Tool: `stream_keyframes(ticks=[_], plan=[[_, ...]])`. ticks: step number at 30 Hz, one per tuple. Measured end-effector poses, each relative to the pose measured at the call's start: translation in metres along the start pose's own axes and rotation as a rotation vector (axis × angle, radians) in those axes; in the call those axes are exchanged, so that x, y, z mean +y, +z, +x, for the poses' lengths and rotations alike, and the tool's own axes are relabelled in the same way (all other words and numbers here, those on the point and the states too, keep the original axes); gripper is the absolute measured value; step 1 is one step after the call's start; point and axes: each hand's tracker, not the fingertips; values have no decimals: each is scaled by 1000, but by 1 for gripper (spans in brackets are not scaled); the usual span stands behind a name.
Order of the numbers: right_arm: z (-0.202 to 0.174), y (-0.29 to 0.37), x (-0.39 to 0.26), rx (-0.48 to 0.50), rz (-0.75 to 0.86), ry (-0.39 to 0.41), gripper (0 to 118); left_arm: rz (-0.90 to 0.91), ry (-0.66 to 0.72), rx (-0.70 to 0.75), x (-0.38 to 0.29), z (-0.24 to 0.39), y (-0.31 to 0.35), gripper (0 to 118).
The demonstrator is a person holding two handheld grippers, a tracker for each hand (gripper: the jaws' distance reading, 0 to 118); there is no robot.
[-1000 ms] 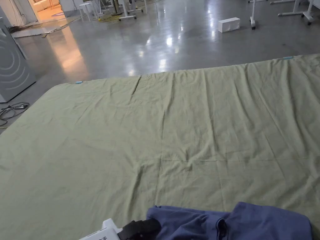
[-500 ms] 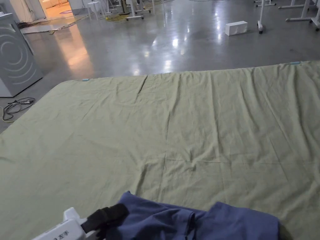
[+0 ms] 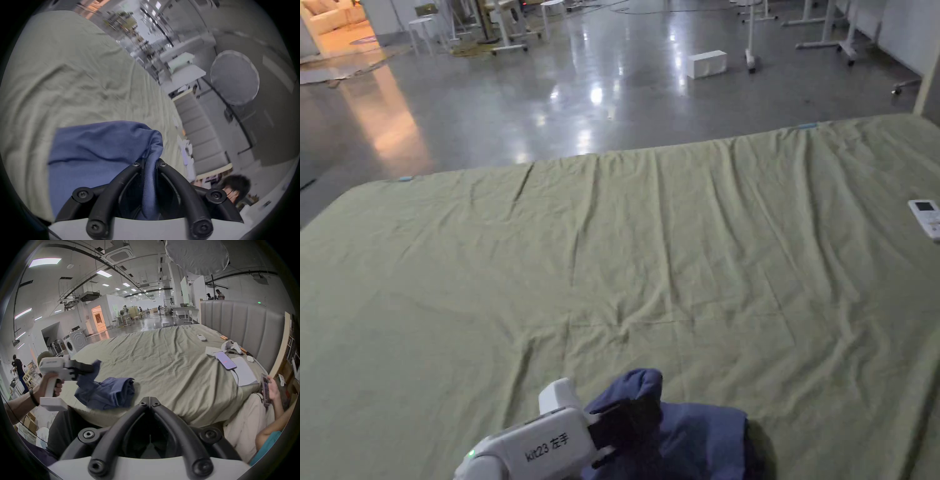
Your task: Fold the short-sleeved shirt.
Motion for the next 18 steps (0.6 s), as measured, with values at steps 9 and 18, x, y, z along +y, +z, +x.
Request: stream_keyframes(ticks=[9,18], plan=[[34,17,-27,-90,-48,-102,0,-195,-90,-17,-19,12,-54,69],[37,2,-24,-48,-41,-142,0,-55,104,11,1,6,-19,38]])
